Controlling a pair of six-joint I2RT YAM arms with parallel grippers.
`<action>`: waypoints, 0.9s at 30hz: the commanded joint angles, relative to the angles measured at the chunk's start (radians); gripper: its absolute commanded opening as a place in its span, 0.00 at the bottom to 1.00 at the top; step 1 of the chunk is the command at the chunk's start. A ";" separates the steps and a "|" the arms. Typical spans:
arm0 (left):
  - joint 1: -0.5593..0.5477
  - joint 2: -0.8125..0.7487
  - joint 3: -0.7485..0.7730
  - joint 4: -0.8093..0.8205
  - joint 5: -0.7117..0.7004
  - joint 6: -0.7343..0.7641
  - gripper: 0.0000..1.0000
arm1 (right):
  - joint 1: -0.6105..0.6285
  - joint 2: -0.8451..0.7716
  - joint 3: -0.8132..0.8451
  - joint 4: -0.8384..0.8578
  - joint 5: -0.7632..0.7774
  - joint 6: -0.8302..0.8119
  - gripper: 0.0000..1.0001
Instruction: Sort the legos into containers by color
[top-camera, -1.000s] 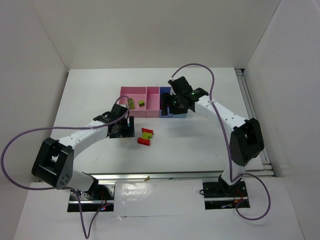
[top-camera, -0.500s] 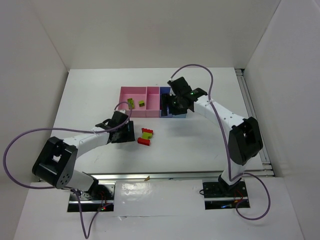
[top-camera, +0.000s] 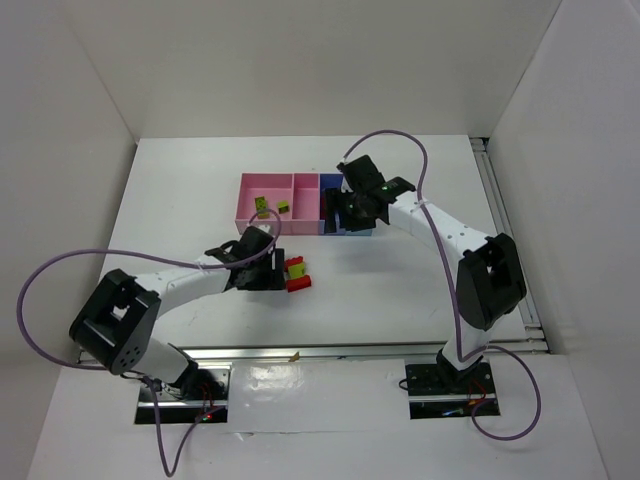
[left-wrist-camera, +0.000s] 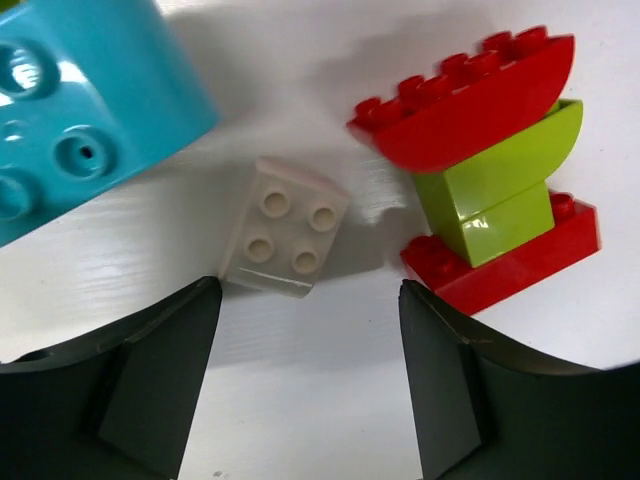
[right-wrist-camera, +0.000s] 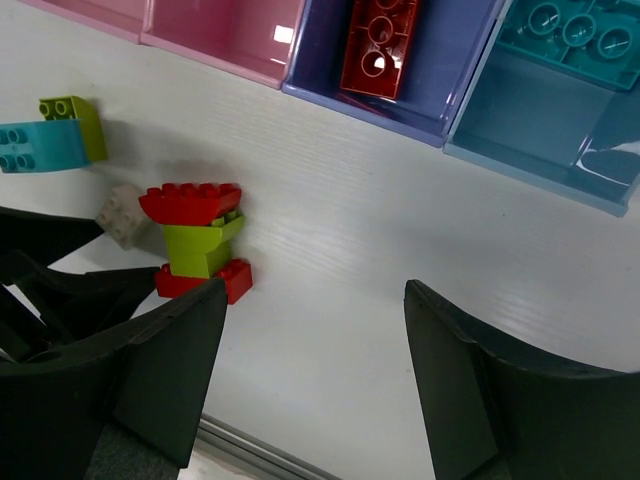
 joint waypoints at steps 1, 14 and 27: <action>-0.029 0.042 0.068 -0.036 -0.056 -0.013 0.83 | -0.009 -0.005 -0.016 0.034 0.002 -0.007 0.79; -0.052 0.193 0.182 -0.136 -0.233 0.053 0.77 | -0.009 -0.005 -0.016 0.034 0.002 -0.007 0.79; -0.052 0.149 0.530 -0.405 -0.162 0.080 0.13 | -0.018 -0.039 -0.016 0.034 0.066 0.002 0.79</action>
